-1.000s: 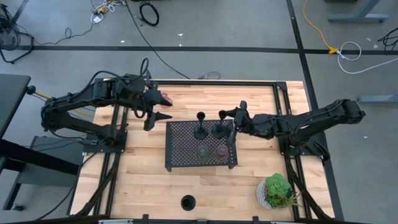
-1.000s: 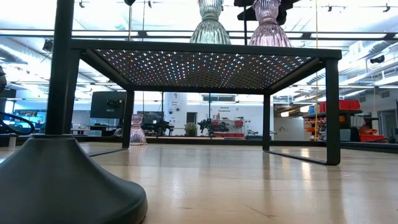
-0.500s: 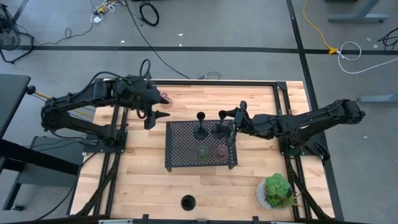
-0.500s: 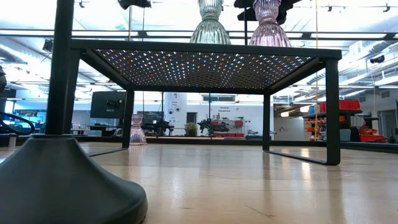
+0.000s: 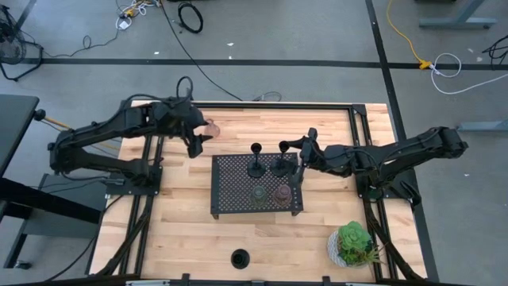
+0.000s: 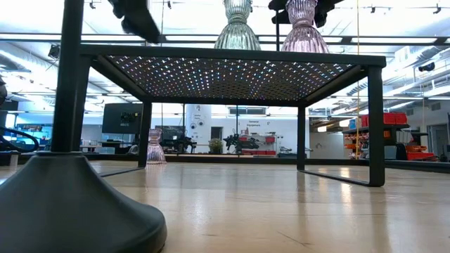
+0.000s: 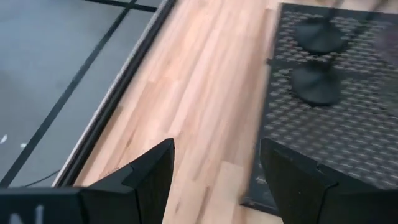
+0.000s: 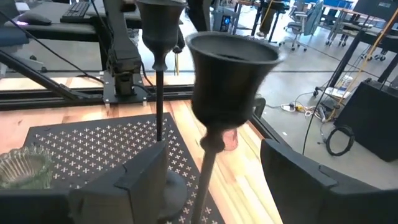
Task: Pick & Place candle stick holders
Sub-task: Align the purple candle holder on the shelf with the green and purple candle holders
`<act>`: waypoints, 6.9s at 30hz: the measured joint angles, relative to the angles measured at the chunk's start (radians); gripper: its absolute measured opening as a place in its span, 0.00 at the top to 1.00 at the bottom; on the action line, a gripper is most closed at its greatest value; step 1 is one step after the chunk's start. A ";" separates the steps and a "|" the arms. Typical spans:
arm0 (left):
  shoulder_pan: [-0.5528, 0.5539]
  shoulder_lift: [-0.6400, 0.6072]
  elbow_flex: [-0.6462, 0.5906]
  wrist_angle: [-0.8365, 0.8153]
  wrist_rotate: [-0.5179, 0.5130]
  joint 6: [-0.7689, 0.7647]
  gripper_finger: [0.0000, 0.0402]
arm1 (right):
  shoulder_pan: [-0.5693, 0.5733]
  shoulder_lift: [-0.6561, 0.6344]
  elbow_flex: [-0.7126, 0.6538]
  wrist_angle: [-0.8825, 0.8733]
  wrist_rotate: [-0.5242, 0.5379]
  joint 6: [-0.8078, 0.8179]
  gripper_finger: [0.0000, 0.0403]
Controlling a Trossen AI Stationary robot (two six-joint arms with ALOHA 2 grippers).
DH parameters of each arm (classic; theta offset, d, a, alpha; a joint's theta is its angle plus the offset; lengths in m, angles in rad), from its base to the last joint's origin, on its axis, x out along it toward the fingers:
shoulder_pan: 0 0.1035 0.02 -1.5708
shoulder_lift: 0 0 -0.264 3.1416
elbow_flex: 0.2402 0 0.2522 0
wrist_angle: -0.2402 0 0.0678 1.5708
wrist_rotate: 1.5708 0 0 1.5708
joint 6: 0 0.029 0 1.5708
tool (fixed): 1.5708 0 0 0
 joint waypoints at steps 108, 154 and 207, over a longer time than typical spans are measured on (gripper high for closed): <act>0.470 0.438 -0.930 1.634 0.082 -0.044 0.76 | 0.000 -0.033 0.000 -0.043 0.000 0.006 0.37; 0.469 -0.322 -0.932 1.045 0.285 -0.125 0.76 | 0.000 -0.033 0.000 -0.044 0.000 0.006 0.37; 0.048 -0.501 -0.931 1.122 0.726 -0.456 0.76 | 0.000 -0.033 0.000 -0.035 0.000 0.006 0.37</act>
